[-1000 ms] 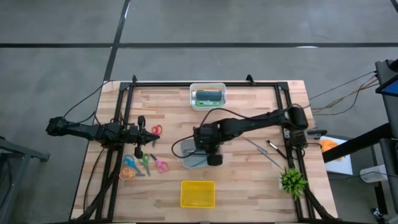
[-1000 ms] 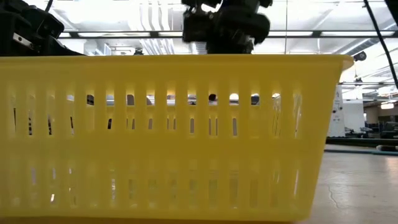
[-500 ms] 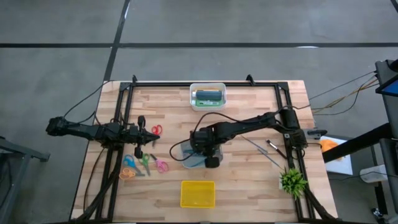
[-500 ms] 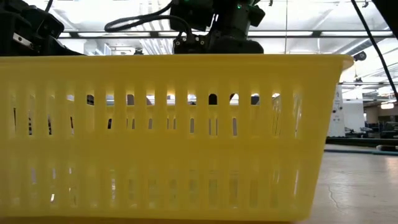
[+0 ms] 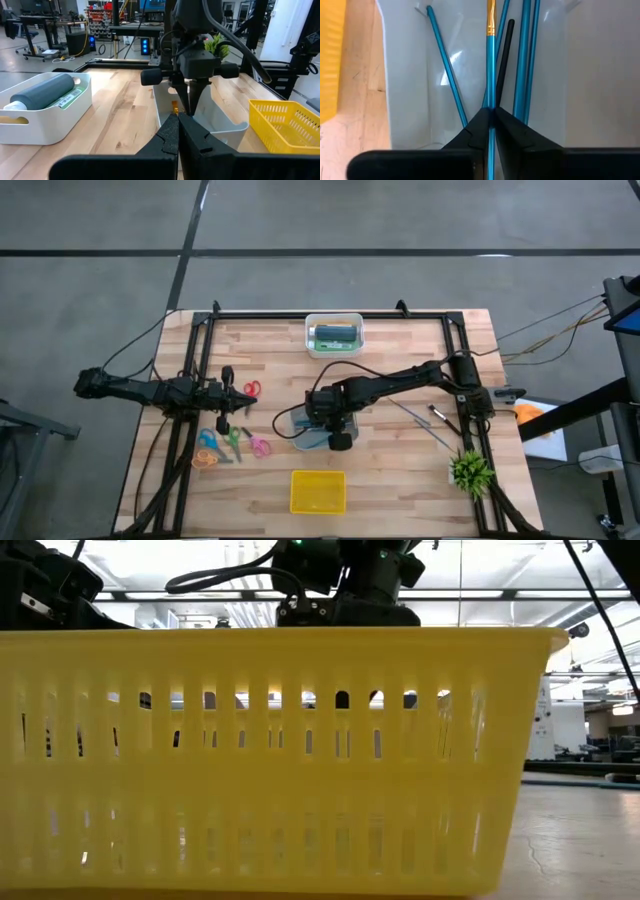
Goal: Pick & Place Paint Supplies
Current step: Put the blue paint brush into the gray bin
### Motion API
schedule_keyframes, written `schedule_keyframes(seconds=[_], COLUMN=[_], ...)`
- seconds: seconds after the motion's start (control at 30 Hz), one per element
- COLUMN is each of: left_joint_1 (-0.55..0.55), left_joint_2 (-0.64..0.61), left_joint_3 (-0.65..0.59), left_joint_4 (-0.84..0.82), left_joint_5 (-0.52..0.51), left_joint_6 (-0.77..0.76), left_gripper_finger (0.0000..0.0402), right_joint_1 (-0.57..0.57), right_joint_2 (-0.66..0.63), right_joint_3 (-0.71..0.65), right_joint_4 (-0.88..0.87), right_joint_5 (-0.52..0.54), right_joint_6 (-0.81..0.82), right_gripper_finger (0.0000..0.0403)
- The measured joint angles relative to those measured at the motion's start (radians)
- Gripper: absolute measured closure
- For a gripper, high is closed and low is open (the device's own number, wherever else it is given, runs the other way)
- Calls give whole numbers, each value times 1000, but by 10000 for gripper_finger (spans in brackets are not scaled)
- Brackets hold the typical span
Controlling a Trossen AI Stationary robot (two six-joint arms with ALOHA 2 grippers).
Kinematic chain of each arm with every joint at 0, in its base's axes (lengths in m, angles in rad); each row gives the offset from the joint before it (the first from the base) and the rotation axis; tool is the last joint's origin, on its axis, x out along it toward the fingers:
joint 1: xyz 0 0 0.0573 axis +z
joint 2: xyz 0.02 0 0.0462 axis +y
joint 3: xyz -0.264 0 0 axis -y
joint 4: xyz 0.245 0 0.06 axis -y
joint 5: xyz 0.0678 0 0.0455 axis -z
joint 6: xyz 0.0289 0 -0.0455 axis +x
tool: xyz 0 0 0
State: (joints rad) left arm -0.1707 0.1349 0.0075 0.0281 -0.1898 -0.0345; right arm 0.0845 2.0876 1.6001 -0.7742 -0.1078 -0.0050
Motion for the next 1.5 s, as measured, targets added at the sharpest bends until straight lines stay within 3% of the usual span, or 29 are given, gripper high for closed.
schedule_keyframes(seconds=[0.27,0.6,0.97,1.33,1.5], left_joint_1=[0,0,0,0,0], left_joint_2=[0,0,0,0,0], left_joint_3=[0,0,0,0,0], left_joint_4=[0,0,0,0,0], left_joint_5=[0,0,0,0,0], left_joint_6=[0,0,0,0,0], left_gripper_finger=[401,401,401,401,401], right_joint_1=[0,0,5,68,123], right_joint_2=[0,-8,-148,-284,-363], right_joint_3=[0,0,3,-17,-107], right_joint_4=[5,6,-53,-282,-313], right_joint_5=[0,3,109,261,320], right_joint_6=[-3,-14,14,212,368], right_gripper_finger=[334,333,333,333,333])
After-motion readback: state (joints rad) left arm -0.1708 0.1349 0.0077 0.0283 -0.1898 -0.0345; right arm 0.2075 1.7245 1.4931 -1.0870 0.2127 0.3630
